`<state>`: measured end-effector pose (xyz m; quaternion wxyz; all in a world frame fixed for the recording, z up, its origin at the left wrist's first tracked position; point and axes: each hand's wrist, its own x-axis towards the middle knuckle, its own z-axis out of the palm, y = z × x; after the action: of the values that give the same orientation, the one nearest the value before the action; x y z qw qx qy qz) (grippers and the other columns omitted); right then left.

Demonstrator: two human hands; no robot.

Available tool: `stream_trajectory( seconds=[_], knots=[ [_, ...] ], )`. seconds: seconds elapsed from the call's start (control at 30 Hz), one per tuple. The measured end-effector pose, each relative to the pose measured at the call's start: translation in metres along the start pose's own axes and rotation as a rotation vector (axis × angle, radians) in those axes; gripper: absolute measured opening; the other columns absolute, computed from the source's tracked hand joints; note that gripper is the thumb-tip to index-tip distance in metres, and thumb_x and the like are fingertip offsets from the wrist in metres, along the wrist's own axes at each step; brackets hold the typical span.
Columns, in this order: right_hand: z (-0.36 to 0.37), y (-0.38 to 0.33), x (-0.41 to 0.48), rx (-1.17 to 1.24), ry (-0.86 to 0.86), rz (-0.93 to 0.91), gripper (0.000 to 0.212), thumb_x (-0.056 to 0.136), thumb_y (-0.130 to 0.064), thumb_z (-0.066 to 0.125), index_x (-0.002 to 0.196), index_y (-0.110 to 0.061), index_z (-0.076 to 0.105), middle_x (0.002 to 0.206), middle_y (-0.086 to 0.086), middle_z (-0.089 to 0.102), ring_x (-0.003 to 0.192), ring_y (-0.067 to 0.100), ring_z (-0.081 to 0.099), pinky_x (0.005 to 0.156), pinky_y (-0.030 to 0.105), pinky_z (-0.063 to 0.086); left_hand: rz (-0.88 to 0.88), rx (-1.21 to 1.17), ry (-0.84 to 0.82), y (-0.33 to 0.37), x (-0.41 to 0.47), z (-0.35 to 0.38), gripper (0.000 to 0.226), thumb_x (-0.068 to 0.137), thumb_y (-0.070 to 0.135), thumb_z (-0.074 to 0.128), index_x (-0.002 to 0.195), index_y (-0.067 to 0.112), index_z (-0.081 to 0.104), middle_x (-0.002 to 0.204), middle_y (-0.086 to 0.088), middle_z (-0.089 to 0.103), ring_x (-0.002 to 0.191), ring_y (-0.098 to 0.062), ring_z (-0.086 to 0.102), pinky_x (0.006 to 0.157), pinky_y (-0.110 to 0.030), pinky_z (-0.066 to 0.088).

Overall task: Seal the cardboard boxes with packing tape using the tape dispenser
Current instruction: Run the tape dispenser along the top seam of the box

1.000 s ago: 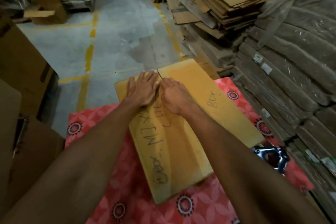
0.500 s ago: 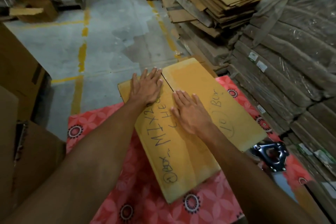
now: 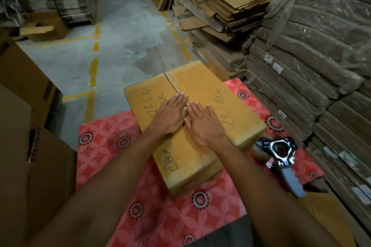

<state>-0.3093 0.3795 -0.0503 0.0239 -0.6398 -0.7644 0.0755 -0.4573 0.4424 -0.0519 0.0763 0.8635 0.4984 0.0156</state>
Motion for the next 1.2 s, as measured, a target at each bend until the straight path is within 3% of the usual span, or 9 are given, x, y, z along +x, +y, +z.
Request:
stream_trajectory(
  seconds=[0.23, 0.37, 0.67, 0.73, 0.93, 1.07, 1.2],
  knots=[
    [0.004, 0.014, -0.082, 0.031, 0.025, 0.006, 0.064, 0.106, -0.049, 0.015, 0.162, -0.02, 0.009, 0.17, -0.006, 0.006, 0.156, 0.01, 0.002, 0.126, 0.045, -0.001, -0.059, 0.021, -0.081, 0.004, 0.0, -0.005, 0.058, 0.108, 0.046, 0.005, 0.162, 0.026, -0.007, 0.169, 0.007, -0.01, 0.156, -0.012, -0.007, 0.125, -0.052, -0.004],
    [0.005, 0.019, -0.117, 0.052, 0.054, 0.006, 0.063, 0.104, -0.052, 0.008, 0.162, -0.025, 0.006, 0.17, -0.01, 0.003, 0.155, 0.008, -0.003, 0.126, 0.046, -0.004, -0.098, 0.009, -0.081, 0.015, -0.006, -0.004, 0.058, 0.107, 0.049, 0.006, 0.161, 0.033, -0.008, 0.169, 0.005, -0.011, 0.156, -0.019, -0.006, 0.125, -0.052, -0.005],
    [0.02, 0.026, -0.12, 0.094, 0.176, -0.013, 0.063, 0.104, -0.052, 0.013, 0.16, -0.025, 0.023, 0.167, -0.006, 0.023, 0.155, 0.013, 0.011, 0.126, 0.047, 0.003, 0.068, 0.042, -0.039, 0.051, -0.06, 0.014, 0.061, 0.103, 0.063, 0.006, 0.159, 0.043, -0.008, 0.167, 0.012, -0.012, 0.155, -0.014, -0.009, 0.125, -0.048, -0.005],
    [0.025, 0.018, -0.133, 0.131, 0.216, 0.076, 0.061, 0.105, -0.05, 0.01, 0.16, -0.027, 0.02, 0.168, -0.004, 0.018, 0.156, 0.015, 0.006, 0.126, 0.048, 0.001, 0.051, 0.057, -0.04, 0.049, -0.06, 0.011, 0.063, 0.1, 0.068, 0.006, 0.158, 0.047, -0.008, 0.167, 0.013, -0.011, 0.155, -0.013, -0.008, 0.125, -0.05, -0.004],
    [0.049, -0.031, -0.173, 0.513, 0.252, 0.383, 0.068, 0.104, -0.061, 0.013, 0.16, -0.031, -0.01, 0.164, -0.003, -0.029, 0.152, 0.024, -0.025, 0.126, 0.044, -0.005, -0.076, 0.073, -0.029, 0.05, -0.059, 0.012, 0.075, 0.092, 0.08, 0.002, 0.158, 0.045, -0.009, 0.168, 0.002, -0.011, 0.156, -0.022, -0.008, 0.125, -0.056, 0.001],
    [0.054, -0.037, -0.164, 0.684, 0.292, 0.353, 0.074, 0.103, -0.062, 0.023, 0.159, -0.03, -0.013, 0.161, -0.009, -0.037, 0.151, 0.025, -0.028, 0.124, 0.044, 0.003, -0.084, 0.113, -0.04, 0.05, -0.073, 0.005, 0.086, 0.09, 0.081, 0.0, 0.16, 0.033, -0.009, 0.169, -0.003, -0.004, 0.156, -0.027, -0.001, 0.125, -0.055, 0.007],
    [0.055, -0.015, -0.161, 0.762, 0.28, 0.217, 0.069, 0.102, -0.055, 0.029, 0.161, -0.033, 0.001, 0.164, -0.016, -0.028, 0.153, 0.017, -0.023, 0.122, 0.046, 0.009, -0.182, 0.205, -0.09, 0.052, -0.094, -0.01, 0.095, 0.088, 0.084, 0.004, 0.162, 0.024, 0.003, 0.168, -0.009, 0.015, 0.152, -0.035, 0.021, 0.119, -0.057, 0.025]
  ],
)
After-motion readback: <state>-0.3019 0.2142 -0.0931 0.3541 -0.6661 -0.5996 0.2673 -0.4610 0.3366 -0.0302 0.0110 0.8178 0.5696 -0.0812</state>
